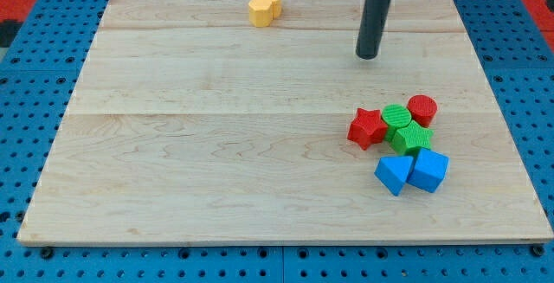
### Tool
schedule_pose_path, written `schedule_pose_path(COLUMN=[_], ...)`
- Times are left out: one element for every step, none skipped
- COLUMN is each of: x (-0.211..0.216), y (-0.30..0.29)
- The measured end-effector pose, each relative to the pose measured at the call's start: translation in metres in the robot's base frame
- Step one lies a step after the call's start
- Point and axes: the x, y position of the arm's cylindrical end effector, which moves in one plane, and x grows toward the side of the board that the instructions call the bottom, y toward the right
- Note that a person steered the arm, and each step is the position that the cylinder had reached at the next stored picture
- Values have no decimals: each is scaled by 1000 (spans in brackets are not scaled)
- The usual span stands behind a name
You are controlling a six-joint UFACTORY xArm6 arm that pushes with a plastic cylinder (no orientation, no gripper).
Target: Push the green star below the red star
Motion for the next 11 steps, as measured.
schedule_pose_path(x=[0, 0, 5, 47, 89, 137, 146, 172, 196, 193, 178], y=[1, 0, 16, 59, 62, 54, 85, 116, 80, 25, -3])
